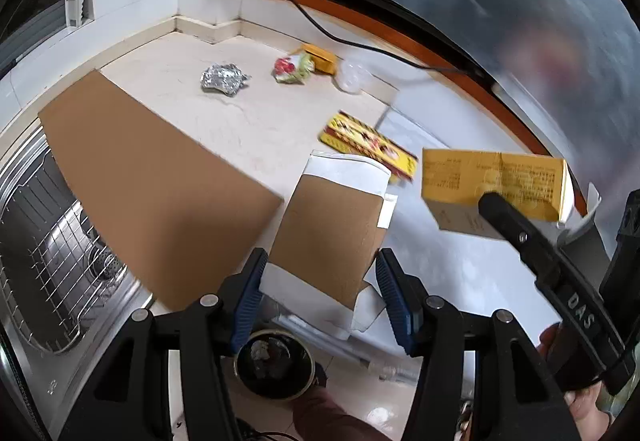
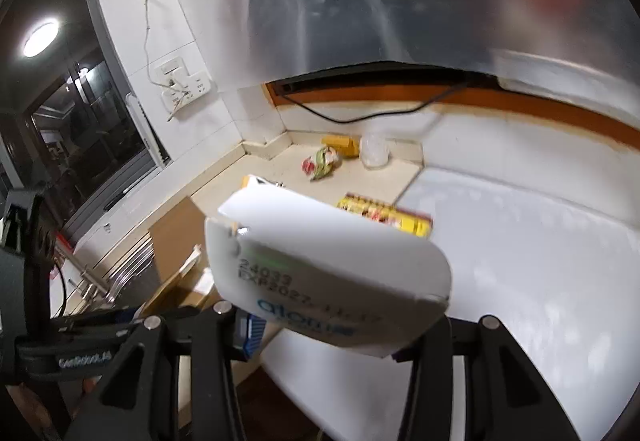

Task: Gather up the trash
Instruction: 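Lift and carry the paper sleeve and atom carton down over the bin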

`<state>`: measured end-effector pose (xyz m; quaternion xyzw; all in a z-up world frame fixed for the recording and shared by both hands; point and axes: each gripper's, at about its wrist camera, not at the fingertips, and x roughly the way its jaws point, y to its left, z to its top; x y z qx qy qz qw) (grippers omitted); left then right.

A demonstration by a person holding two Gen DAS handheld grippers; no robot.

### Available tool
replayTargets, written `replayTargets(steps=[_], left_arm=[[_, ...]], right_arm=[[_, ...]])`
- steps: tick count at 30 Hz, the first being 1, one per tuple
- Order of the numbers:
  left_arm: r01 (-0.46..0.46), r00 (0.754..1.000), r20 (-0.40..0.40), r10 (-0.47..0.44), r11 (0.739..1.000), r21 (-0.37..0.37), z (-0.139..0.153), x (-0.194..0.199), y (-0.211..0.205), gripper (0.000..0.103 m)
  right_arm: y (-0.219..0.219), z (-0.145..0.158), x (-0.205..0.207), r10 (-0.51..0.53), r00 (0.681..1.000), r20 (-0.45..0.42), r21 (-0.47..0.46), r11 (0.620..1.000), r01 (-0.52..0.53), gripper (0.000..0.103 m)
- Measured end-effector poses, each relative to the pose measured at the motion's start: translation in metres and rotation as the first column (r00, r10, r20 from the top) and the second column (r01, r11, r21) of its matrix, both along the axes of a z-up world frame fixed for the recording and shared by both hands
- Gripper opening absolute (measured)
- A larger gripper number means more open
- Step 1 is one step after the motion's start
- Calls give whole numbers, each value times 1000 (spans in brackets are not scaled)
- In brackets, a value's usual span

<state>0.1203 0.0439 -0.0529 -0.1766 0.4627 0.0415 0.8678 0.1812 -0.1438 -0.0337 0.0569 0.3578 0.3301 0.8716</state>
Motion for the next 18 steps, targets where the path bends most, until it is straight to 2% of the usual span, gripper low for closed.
replayTargets(steps=[10,18], left_arm=[[119,993,-29,-119,993,14,-17,-78,-16,54],[156,983,-102,-155,988,8,-57,-113,-28,54]], right_arm=[[-17,-27,-111,-73,996,-43,-41,997,72,46],[-18,-69,-158,-75,990,-118,-121,991,61,46]])
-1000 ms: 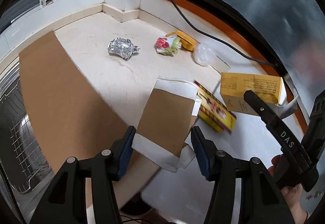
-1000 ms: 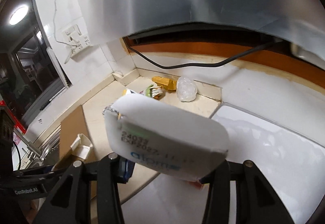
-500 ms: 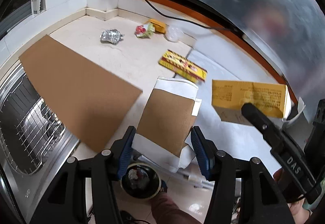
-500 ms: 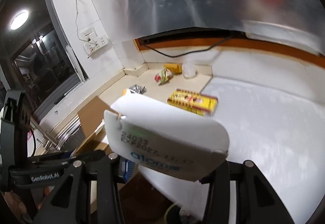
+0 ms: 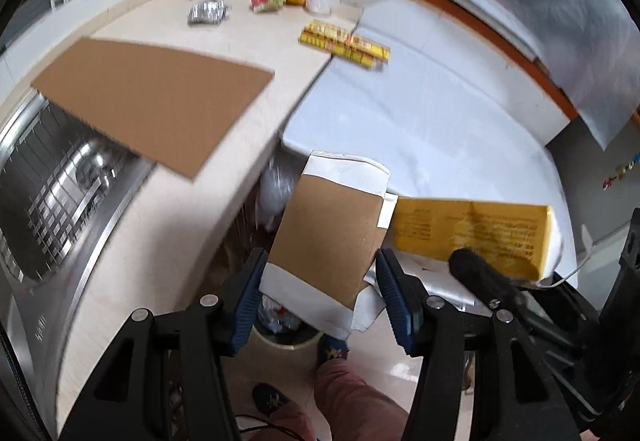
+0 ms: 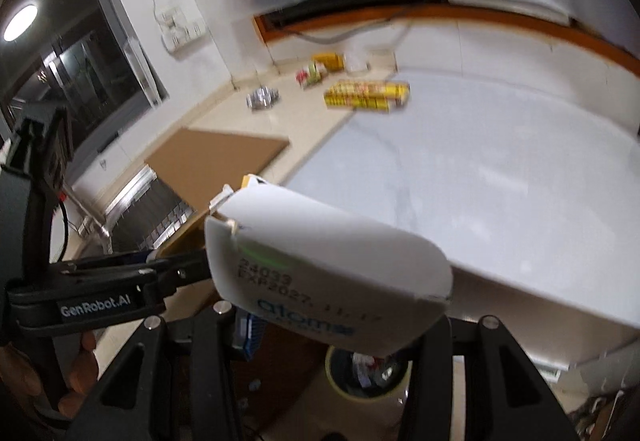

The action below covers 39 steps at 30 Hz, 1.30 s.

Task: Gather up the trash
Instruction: 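Lift and carry the paper sleeve and atom carton down over the bin, then open both tools to drop the sleeve and carton into the bin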

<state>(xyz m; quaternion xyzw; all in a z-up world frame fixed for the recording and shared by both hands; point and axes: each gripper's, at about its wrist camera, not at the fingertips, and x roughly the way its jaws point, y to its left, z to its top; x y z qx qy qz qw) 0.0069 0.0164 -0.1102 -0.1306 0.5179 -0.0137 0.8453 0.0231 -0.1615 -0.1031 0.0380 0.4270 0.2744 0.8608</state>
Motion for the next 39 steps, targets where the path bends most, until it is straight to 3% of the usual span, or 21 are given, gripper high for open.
replayTargets(steps=[10,17,28,33,34,37,39], left_arm=[[-37,992,-121,33,999,-26,-86,-7,-18,54],[-72,982,-178,61,996,-55,-181,-10,-28,54],[-87,959,-274,73,996,-38,-355,-5,-21,54],[-87,943,-325,70,995,-38,-408,0,-16,55],[-89,939,-337,73,996,-32,-417,0,-15,56],[-101,930,-358,87,995,-19,-428,5,-11,74],[-104,928,-362,91,994,-18,-432,1,-7,76]], right_arm=[[-5,-102,4,47,989,-137,-105,993,-62,46],[-5,-193,14,101,968,-228,-146,980,-137,46],[13,-366,32,152,941,-303,-230,946,-227,48],[22,-428,40,143,921,-362,-233,943,-239,52],[23,-439,39,142,917,-372,-237,941,-242,53],[26,-456,40,136,916,-378,-258,934,-246,55],[27,-460,40,132,915,-382,-262,934,-244,60]])
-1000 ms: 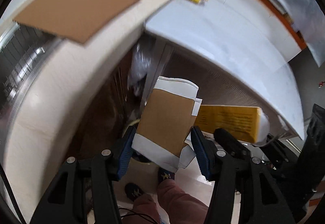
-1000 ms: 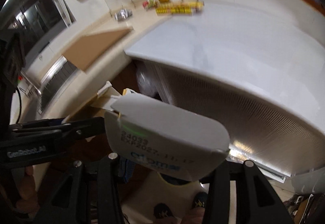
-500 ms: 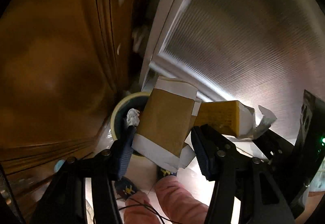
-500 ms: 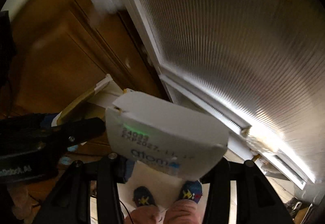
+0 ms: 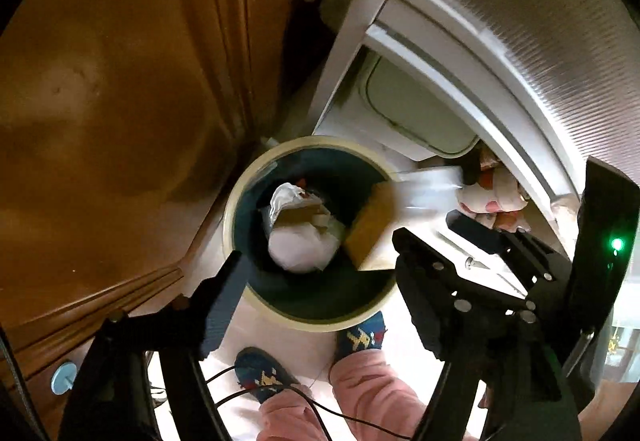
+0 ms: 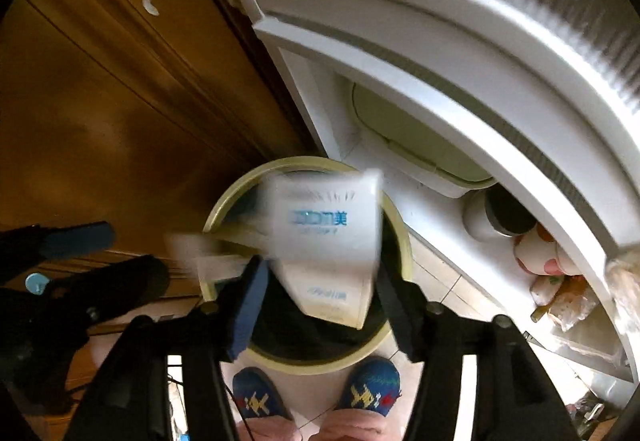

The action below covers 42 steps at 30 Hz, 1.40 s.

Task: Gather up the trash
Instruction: 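Open both tools to drop the sleeve and carton into the bin, then raise both tools back up to the counter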

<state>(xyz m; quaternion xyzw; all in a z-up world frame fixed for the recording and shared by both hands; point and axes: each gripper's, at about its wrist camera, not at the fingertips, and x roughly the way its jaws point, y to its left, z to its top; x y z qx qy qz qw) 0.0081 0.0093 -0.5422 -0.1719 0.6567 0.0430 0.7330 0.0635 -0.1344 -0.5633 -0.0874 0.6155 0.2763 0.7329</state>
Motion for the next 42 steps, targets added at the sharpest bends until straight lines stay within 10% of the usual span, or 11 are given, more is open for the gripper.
replayTargets(steps=[16,28,42], left_arm=[[-22,1000,12,21,998,65,39,5,3,79],[1,998,65,-7,996,87,135,-8,-8,79],[35,987,153,-46,997,75,284,-35,-22,79]], right_arm=[[-1,57,4,-37,999,30,34,999,36,60],[-14,133,-6,-71,995,66,56,996,67,61],[-33,288,-24,-81,990,118,130,989,66,61]])
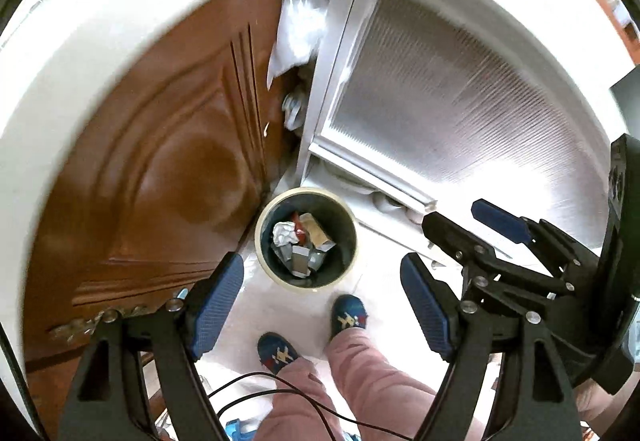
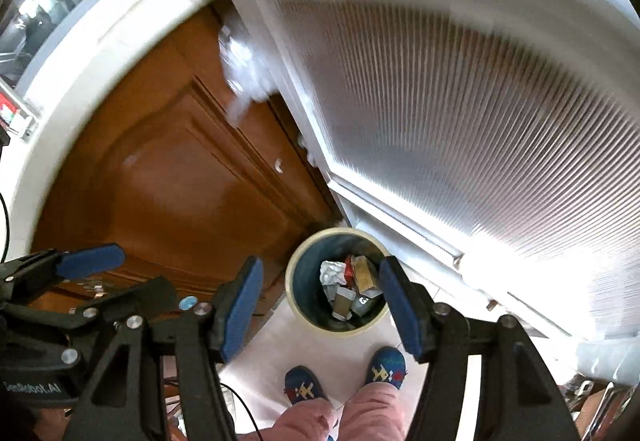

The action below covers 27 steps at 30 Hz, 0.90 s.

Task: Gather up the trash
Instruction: 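Raise both tools back up to the counter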

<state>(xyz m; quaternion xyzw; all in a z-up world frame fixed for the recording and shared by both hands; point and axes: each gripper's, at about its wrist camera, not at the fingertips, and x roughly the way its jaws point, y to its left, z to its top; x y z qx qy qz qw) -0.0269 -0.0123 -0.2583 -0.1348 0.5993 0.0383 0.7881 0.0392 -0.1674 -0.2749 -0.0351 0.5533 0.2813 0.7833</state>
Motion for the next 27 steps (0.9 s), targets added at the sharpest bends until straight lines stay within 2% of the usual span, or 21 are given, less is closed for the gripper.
replayTargets(steps=[5,14,19,27], left_arm=[[-1,1000,15,1,1000,-20,44,-6,3,79],[34,987,158,-35,999,12,140,-10,11,79],[53,967,248,-56,998,18,191,-7,16,79],[94,929,351,-118,992,84,257,6,24,79]], right_arm=[[-5,53,-4,-16,999,38,22,1000,15,61],[-7,156,-22,-27,982,188,90,996,11,61],[-9,212,-25,-52,968,245,135,991,19,61],[-8,269,-12,-80,935,345,175,984,20,61]])
